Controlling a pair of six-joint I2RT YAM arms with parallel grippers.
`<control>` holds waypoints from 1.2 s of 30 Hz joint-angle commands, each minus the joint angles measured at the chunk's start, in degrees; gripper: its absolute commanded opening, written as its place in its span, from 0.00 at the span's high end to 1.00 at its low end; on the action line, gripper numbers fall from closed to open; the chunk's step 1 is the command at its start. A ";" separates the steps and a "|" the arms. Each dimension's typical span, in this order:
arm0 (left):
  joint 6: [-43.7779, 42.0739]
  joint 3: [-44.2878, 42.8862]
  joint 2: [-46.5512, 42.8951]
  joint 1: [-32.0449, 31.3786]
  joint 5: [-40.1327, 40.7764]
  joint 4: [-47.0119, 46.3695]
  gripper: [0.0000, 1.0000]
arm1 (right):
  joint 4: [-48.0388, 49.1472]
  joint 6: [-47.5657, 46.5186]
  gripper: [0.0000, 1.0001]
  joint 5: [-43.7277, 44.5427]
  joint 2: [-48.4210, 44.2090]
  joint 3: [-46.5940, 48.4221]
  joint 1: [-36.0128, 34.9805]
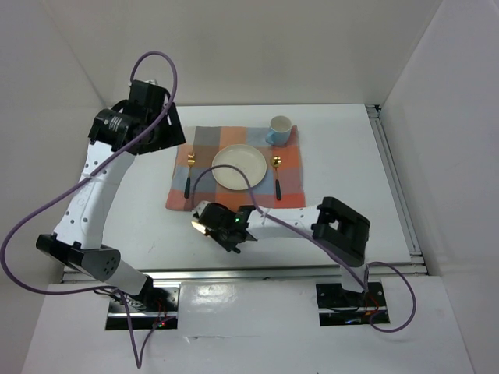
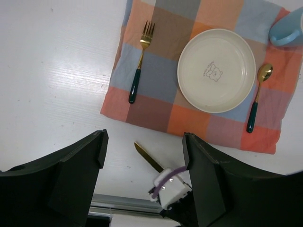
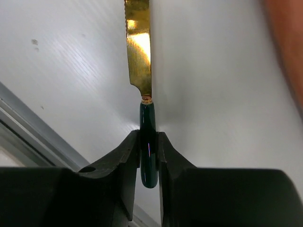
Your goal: Set the dinner table for one person
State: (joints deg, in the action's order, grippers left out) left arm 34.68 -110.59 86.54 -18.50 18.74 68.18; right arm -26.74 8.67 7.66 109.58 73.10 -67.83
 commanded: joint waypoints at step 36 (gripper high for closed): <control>-3.04 -2.88 -0.23 2.42 -0.81 -0.59 0.18 | -4.72 18.49 0.30 -0.64 -5.68 4.85 45.86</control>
State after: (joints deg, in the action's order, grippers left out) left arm 32.95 -113.25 86.61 -16.27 17.72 67.90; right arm -32.18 27.73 6.11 106.32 74.00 -21.76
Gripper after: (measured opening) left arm 0.817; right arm 0.601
